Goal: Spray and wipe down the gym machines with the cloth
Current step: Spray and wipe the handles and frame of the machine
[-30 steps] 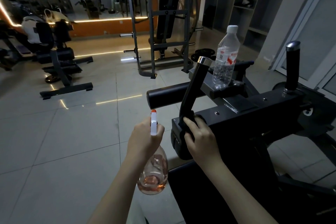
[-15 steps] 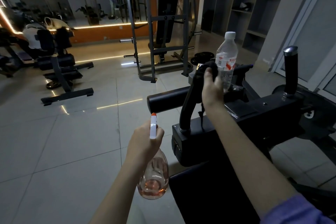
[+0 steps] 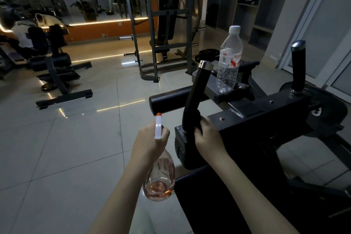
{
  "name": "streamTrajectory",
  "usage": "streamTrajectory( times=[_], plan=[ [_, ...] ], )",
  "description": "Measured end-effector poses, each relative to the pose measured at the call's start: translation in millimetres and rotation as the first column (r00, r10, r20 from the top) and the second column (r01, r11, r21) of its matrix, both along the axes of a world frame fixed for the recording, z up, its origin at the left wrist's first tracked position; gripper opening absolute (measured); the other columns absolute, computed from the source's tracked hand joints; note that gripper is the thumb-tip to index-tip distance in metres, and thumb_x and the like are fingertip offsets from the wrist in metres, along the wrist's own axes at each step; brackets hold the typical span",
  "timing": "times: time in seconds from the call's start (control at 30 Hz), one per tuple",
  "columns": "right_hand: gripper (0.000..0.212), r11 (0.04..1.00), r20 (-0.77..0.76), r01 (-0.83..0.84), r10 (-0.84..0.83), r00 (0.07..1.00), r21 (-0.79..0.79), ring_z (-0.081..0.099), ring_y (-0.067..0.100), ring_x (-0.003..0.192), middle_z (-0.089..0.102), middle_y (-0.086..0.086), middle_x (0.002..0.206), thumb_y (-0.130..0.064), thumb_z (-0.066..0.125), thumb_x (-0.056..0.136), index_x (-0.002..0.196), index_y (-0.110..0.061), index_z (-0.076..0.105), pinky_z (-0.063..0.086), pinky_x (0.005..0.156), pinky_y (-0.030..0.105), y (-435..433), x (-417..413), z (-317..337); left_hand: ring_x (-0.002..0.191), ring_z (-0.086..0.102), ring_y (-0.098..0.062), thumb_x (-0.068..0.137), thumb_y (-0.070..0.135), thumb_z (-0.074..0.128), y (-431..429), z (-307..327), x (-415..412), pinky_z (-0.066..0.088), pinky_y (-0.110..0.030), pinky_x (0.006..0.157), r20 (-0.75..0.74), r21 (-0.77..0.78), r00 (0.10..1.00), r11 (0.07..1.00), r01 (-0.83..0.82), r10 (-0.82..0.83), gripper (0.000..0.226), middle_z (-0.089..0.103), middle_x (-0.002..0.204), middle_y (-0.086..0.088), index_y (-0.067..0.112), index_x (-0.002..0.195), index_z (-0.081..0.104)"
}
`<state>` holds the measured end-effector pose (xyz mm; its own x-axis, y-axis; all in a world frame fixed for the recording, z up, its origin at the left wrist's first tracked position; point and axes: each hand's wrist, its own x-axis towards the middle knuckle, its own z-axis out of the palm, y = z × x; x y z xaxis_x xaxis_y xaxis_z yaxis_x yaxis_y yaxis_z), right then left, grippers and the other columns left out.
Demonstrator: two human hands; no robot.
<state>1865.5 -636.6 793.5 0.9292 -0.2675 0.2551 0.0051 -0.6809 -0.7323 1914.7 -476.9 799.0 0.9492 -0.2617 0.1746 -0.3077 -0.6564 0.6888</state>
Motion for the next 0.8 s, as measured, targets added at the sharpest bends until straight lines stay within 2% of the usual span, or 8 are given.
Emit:
streamTrajectory(
  times=[0.07, 0.13, 0.2, 0.3, 0.43, 0.57, 0.67, 0.8],
  plan=[
    [0.032, 0.987, -0.034, 0.004, -0.01, 0.999, -0.161, 0.05, 0.02, 0.11, 0.058, 0.005, 0.111, -0.006, 0.042, 0.091, 0.12, -0.008, 0.056, 0.02, 0.113, 0.037, -3, 0, 0, 0.054, 0.053, -0.03, 0.079, 0.034, 0.034, 0, -1, 2, 0.046, -0.045, 0.048, -0.005, 0.004, 1.0, 1.0, -0.001, 0.001, 0.029, 0.055, 0.063, -0.012, 0.01, 0.071, 0.047],
    [0.035, 0.97, -0.063, -0.019, 0.004, 0.998, -0.242, 0.051, 0.021, 0.11, 0.06, 0.005, 0.109, -0.013, 0.037, 0.088, 0.115, -0.009, 0.059, 0.016, 0.114, 0.039, -6, -1, -2, 0.053, 0.05, -0.027, 0.078, 0.035, 0.032, 1, -1, 2, 0.046, -0.045, 0.049, -0.003, 0.04, 1.0, 0.999, 0.002, -0.002, 0.026, 0.053, 0.062, -0.01, 0.013, 0.069, 0.044],
    [0.026, 0.992, -0.074, -0.057, 0.049, 0.996, -0.114, 0.053, 0.022, 0.101, 0.057, 0.003, 0.101, -0.011, 0.04, 0.09, 0.106, -0.01, 0.059, 0.037, 0.095, 0.028, -11, -2, 0, 0.053, 0.052, -0.027, 0.079, 0.035, 0.033, 0, 0, 3, 0.047, -0.044, 0.05, -0.004, 0.048, 1.0, 0.999, -0.001, 0.001, 0.025, 0.053, 0.063, -0.01, 0.015, 0.068, 0.043],
    [0.017, 0.99, -0.003, 0.022, -0.021, 1.0, 0.137, 0.056, 0.021, 0.091, 0.054, -0.002, 0.091, -0.005, 0.045, 0.094, 0.106, -0.008, 0.058, 0.036, 0.067, 0.013, -19, -4, 12, 0.053, 0.049, -0.022, 0.091, 0.025, 0.041, 0, 0, 6, 0.044, -0.034, 0.051, 0.012, 0.039, 1.0, 0.999, -0.021, 0.02, 0.027, 0.052, 0.063, -0.008, 0.018, 0.065, 0.04],
    [0.029, 0.877, 0.269, 0.251, -0.379, 0.885, 0.41, 0.057, 0.017, 0.097, 0.057, 0.0, 0.108, -0.014, 0.049, 0.096, 0.125, -0.009, 0.048, 0.041, 0.074, 0.014, -24, 6, 53, 0.052, 0.047, -0.019, 0.094, 0.015, 0.045, 2, -2, 8, 0.041, -0.032, 0.051, 0.011, 0.022, 1.0, 0.999, -0.026, 0.025, 0.027, 0.056, 0.065, -0.014, 0.014, 0.067, 0.043],
    [0.035, 0.957, 0.608, 0.27, -0.156, 0.779, -0.101, 0.05, 0.025, 0.118, 0.057, 0.013, 0.123, -0.023, 0.05, 0.093, 0.12, -0.001, 0.056, 0.027, 0.104, 0.009, -22, 43, 95, 0.048, 0.038, -0.018, 0.08, 0.029, 0.034, 2, -4, 10, 0.032, -0.034, 0.048, 0.007, 0.02, 0.999, 0.999, -0.036, 0.036, 0.028, 0.05, 0.059, -0.01, 0.005, 0.074, 0.047],
    [0.029, 0.768, 0.579, 0.313, 0.09, 0.81, -0.558, 0.049, 0.035, 0.124, 0.064, 0.014, 0.116, -0.023, 0.048, 0.088, 0.098, -0.004, 0.067, 0.018, 0.115, 0.042, -24, 73, 94, 0.047, 0.037, -0.016, 0.077, 0.03, 0.033, 2, -8, 9, 0.029, -0.032, 0.046, 0.037, 0.024, 0.999, 0.999, -0.026, 0.025, 0.027, 0.046, 0.056, -0.006, 0.007, 0.073, 0.046],
    [0.02, 0.576, 0.559, 0.357, 0.218, 0.8, -0.735, 0.065, 0.032, 0.095, 0.069, 0.014, 0.08, -0.014, 0.054, 0.086, 0.077, -0.004, 0.069, 0.025, 0.112, 0.041, -24, 83, 90, 0.046, 0.035, -0.014, 0.089, 0.016, 0.043, 5, -10, 7, 0.025, -0.025, 0.045, 0.069, 0.022, 0.997, 0.999, -0.028, 0.026, 0.019, 0.044, 0.056, -0.003, 0.008, 0.072, 0.046]
  ],
)
